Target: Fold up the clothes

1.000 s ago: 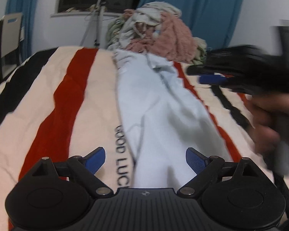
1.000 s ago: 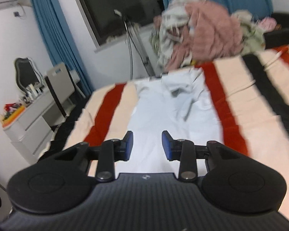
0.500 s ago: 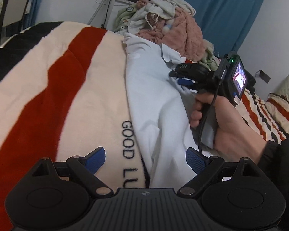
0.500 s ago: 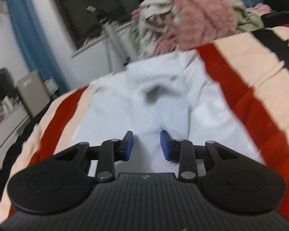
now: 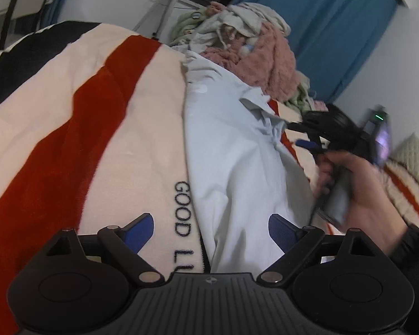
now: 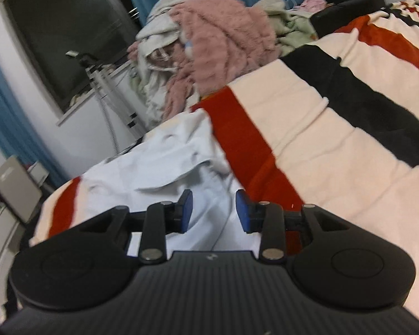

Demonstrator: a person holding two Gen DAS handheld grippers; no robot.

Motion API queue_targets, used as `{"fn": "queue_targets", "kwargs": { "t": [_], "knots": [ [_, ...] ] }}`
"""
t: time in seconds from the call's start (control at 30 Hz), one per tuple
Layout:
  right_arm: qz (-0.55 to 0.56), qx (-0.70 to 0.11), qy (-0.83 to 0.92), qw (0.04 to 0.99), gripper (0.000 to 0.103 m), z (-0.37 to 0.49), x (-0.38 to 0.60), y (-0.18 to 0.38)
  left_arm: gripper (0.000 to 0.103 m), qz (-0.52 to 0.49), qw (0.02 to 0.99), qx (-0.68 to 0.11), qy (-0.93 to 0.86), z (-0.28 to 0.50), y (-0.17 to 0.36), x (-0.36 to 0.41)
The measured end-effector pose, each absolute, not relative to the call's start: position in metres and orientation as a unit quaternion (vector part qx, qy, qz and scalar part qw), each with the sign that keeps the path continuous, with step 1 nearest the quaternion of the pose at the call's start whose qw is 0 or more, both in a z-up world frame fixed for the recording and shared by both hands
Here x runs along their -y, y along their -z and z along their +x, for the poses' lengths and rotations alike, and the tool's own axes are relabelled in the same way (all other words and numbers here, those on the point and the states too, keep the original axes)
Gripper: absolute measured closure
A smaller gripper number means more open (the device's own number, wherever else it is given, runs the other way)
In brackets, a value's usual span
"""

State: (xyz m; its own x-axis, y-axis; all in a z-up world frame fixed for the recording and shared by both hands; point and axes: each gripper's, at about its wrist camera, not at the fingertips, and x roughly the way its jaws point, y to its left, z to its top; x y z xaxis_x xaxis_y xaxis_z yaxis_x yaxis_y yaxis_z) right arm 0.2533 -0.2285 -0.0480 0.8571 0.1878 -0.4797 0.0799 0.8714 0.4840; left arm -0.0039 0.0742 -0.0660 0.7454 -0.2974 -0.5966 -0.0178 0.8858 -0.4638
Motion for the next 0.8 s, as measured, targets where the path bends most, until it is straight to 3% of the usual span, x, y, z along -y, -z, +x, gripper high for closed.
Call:
{"fn": "queue_targets", "kwargs": {
  "t": [0.07, 0.13, 0.27, 0.37, 0.47, 0.6, 0.8],
  "knots": [
    [0.24, -0.269, -0.054, 0.931, 0.045, 0.231, 0.229, 0.031, 0.017, -0.256, 0.896, -0.354, 0.076, -0.006, 0.066, -0.084],
    [0.23, -0.278, -0.084, 0.929, 0.038, 0.203, 0.233, 0.018, 0.019, -0.282, 0.886, -0.359, 0.078, -0.009, 0.066, -0.092],
    [0.237, -0.329, -0.109, 0.907, 0.038, 0.144, 0.25, 0.005, 0.027, -0.312, 0.863, -0.386, 0.093, -0.016, 0.069, -0.095],
    [0.299, -0.361, -0.102, 0.878, 0.038, 0.091, 0.269, 0.015, 0.04, -0.332, 0.844, -0.407, 0.107, -0.027, 0.073, -0.093],
    [0.351, -0.405, -0.072, 0.841, 0.037, 0.039, 0.287, 0.04, 0.058, -0.344, 0.825, -0.433, 0.119, -0.041, 0.081, -0.088],
    [0.399, -0.459, 0.023, 0.794, 0.039, -0.009, 0.306, 0.071, 0.093, -0.336, 0.808, -0.467, 0.129, -0.058, 0.089, -0.077],
    [0.352, -0.497, 0.009, 0.793, 0.04, -0.011, 0.289, 0.066, 0.094, -0.36, 0.798, -0.462, 0.141, -0.088, 0.084, -0.079]
  ]
}}
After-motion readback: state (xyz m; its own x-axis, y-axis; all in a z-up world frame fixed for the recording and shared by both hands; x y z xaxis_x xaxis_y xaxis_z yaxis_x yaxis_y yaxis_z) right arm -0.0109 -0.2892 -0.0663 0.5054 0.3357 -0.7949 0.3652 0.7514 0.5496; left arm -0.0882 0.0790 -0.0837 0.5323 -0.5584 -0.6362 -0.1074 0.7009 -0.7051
